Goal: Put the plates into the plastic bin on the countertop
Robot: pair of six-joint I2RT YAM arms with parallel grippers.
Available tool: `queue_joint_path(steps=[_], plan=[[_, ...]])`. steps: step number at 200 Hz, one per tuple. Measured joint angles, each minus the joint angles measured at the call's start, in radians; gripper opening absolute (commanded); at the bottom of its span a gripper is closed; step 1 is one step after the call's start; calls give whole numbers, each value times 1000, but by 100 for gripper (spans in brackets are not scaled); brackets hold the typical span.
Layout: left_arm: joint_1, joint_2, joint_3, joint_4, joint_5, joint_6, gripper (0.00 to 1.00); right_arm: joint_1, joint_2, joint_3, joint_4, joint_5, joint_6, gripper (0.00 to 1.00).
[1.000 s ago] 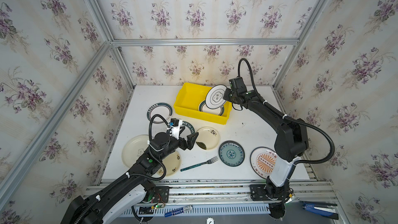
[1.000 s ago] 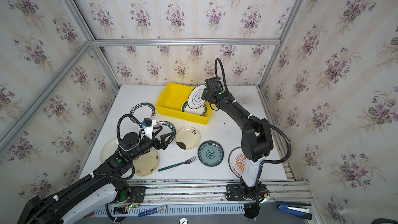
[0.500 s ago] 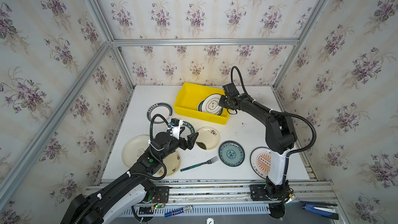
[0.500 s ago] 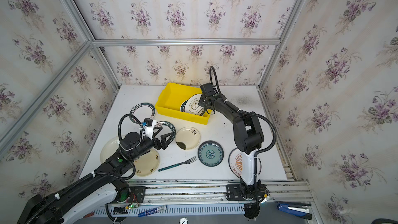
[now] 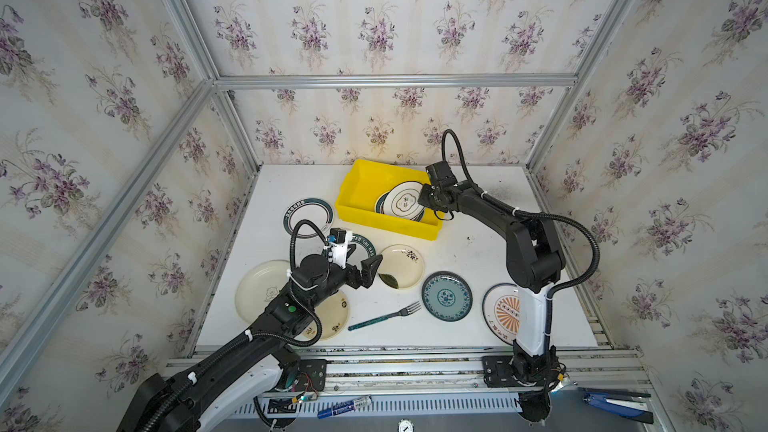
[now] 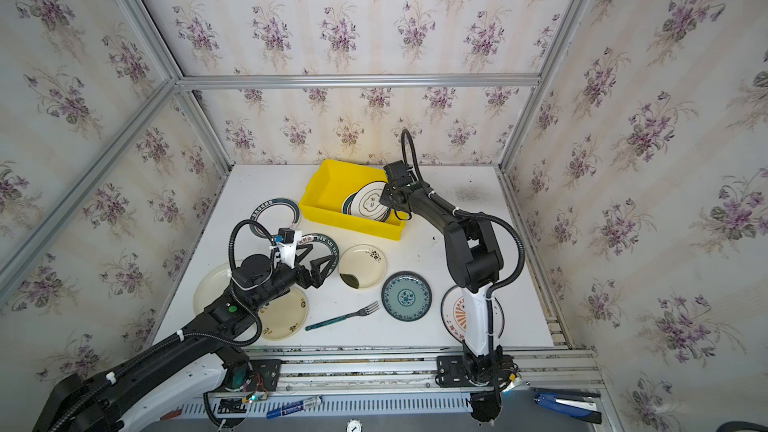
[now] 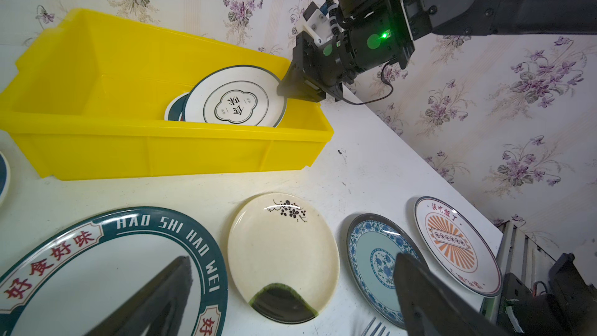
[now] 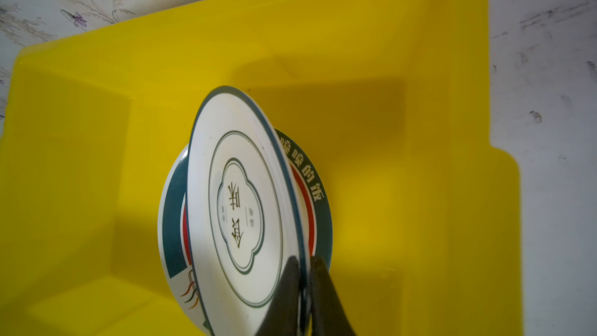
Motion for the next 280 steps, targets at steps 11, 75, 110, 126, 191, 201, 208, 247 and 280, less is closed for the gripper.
queue_joint_path(steps=[11, 75, 110, 126, 191, 201, 208, 247, 280], plan=[[0, 2, 2, 0, 0, 0, 100, 0, 2, 0, -5, 0, -2, 25], [0, 2, 7, -6, -5, 0, 100, 1, 14, 26, -5, -31, -26, 50], [0, -3, 11, -10, -10, 0, 100, 2, -20, -16, 5, -42, -35, 55], [0, -4, 11, -16, -16, 0, 100, 2, -63, -29, 0, -31, -46, 57], [0, -6, 11, -41, -51, -3, 100, -25, -313, -143, -23, 24, -149, 68], [0, -10, 11, -45, -58, -4, 100, -36, -372, -195, -32, 29, -161, 72], [0, -11, 11, -45, -62, -4, 100, -45, -417, -237, -32, 33, -169, 73], [0, -14, 11, -53, -78, -8, 100, -111, -647, -467, -74, 14, -184, 75], [0, -13, 14, -60, -81, -13, 100, -204, -799, -618, -153, 14, -187, 77]])
